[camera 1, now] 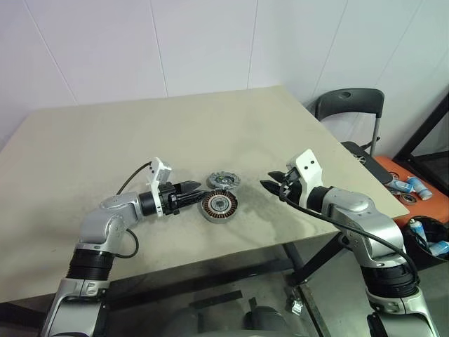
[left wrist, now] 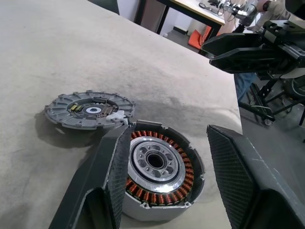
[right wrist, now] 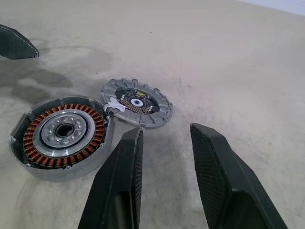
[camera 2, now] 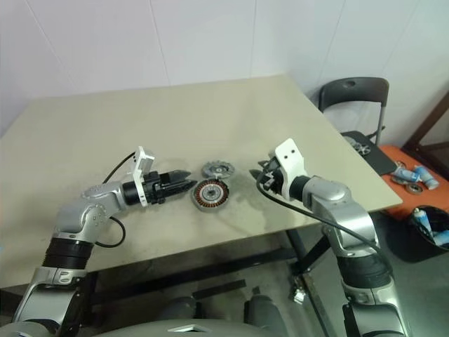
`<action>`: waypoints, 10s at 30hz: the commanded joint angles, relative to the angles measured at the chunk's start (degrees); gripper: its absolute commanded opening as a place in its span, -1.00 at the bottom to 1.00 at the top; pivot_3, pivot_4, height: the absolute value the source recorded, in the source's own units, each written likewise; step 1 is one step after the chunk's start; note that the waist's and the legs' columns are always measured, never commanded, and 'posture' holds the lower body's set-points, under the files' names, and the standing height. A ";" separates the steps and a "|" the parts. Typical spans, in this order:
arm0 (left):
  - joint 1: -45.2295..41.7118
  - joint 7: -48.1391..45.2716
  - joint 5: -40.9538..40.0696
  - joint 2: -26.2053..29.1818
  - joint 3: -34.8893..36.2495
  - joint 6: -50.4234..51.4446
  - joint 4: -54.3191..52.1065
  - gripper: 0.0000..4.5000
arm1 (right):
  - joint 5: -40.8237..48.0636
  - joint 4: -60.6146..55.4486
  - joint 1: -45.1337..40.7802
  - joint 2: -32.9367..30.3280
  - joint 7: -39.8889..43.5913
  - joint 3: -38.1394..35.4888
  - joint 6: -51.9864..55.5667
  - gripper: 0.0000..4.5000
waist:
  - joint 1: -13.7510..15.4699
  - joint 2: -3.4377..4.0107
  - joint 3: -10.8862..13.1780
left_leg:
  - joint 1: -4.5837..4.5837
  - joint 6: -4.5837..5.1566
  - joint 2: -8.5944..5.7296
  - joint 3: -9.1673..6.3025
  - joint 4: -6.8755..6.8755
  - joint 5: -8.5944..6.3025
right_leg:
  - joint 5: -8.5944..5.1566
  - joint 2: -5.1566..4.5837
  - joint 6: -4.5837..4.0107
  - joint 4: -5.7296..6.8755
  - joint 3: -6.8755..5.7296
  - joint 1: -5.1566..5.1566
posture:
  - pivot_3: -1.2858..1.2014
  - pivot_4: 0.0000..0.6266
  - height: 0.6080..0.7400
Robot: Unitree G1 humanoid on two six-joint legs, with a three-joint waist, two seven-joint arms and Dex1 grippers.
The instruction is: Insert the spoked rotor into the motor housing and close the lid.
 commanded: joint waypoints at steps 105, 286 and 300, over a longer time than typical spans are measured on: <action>1.03 0.95 -3.52 3.07 1.72 2.28 -6.32 0.20 | -0.10 2.37 -3.07 0.64 1.65 1.40 -3.56 -0.27 | -0.01 0.00 0.00 | 0.01 0.00 0.00 0.01 0.02 0.00 | 0.01 0.00 0.01 0.03 0.01 0.01 | 0.03 -1.00 1.00; 19.96 7.46 -5.29 3.50 4.64 -0.29 -23.33 0.20 | -25.63 63.51 -46.49 13.88 49.49 23.99 -47.47 -0.80 | -1.85 0.07 0.02 | 0.03 -0.19 0.04 0.28 -0.10 0.02 | -0.01 -0.39 -0.29 0.69 0.38 -0.54 | 0.03 -1.00 1.00; 21.98 7.84 -6.09 4.31 3.98 0.04 -25.68 0.20 | -27.71 66.14 -45.80 15.09 50.02 24.87 -50.52 -0.80 | -1.86 0.08 0.02 | -0.02 -0.22 0.03 0.29 -0.15 0.01 | 0.00 -0.43 -0.30 0.68 0.39 -0.61 | 0.03 -1.00 1.00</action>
